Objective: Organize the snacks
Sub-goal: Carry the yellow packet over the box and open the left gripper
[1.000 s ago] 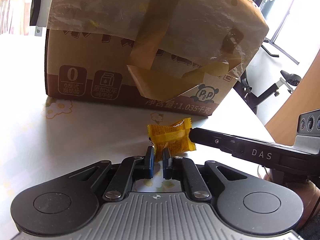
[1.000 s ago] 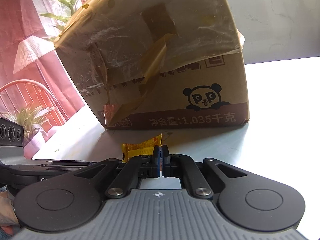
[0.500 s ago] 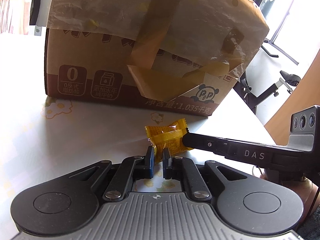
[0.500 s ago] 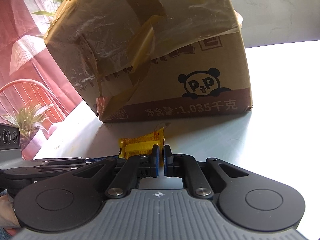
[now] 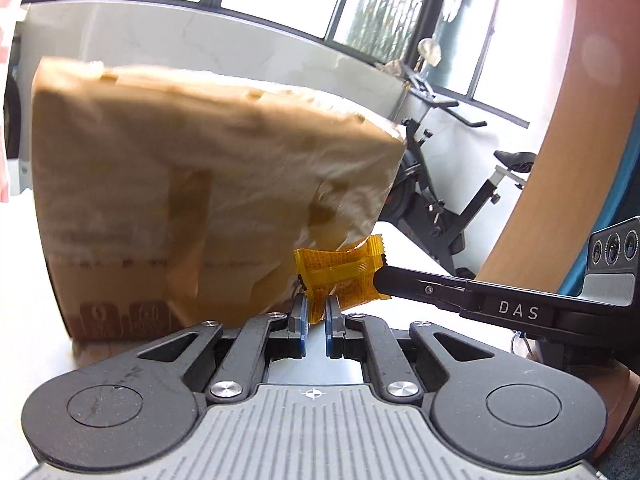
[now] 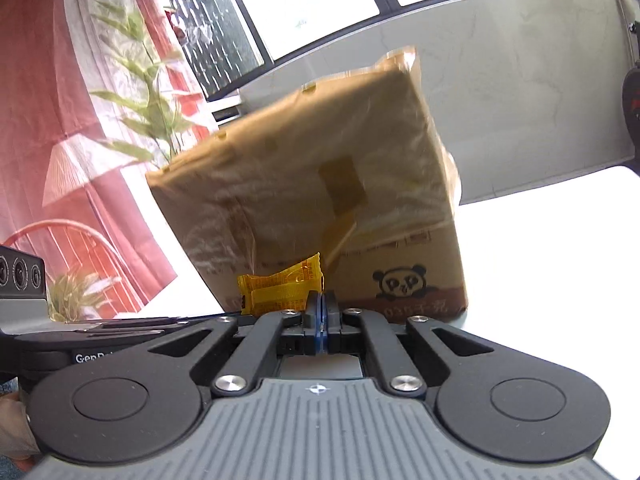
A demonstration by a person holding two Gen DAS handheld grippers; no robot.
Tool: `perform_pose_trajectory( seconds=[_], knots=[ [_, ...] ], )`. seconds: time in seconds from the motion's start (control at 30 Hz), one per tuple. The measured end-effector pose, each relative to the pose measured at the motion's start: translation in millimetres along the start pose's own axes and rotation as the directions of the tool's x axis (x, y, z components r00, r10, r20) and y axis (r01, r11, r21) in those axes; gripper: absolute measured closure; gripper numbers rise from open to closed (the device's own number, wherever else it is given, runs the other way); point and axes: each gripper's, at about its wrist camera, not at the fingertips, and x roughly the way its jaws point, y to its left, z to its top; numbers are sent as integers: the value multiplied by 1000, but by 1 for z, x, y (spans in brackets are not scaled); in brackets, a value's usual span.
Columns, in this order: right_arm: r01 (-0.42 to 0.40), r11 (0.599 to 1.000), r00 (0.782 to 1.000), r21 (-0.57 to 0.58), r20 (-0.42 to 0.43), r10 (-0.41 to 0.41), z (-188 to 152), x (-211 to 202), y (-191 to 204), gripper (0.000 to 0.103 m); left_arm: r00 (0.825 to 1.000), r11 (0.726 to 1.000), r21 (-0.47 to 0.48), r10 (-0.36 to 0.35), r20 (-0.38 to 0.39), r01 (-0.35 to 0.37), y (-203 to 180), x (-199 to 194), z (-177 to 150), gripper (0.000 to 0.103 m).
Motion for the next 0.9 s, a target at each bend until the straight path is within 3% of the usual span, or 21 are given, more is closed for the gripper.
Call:
perform_pose_trajectory(
  seconds=[0.13,0.37,0.5,0.73,0.8,0.87,0.9],
  knots=[
    [37,997,995,-69,95,-30,46,-14,16,102,997,999,38,-25,74,22,-7,-5,44,94],
    [90,991,982,-103,178,-71,108,-5,20,102,995,997,74,-13,94,6,-8,12,102,93],
    [131,986,979,-103,169,-113,127,17,22,102,999,998,64,23,48,-26,-5,37,127,92],
    [205,973,975,-102,106,-195,140,41,17,101,997,992,107,74,2,-74,-7,55,134,89],
    [224,968,972,-109,96,-215,140,44,17,100,996,991,96,90,-2,-89,-5,56,134,80],
    [243,962,968,-123,100,-231,139,44,17,98,995,990,92,103,6,-103,-3,54,134,46],
    [247,961,967,-124,98,-236,139,44,18,97,994,991,88,104,20,-105,-2,46,133,42]
  ],
)
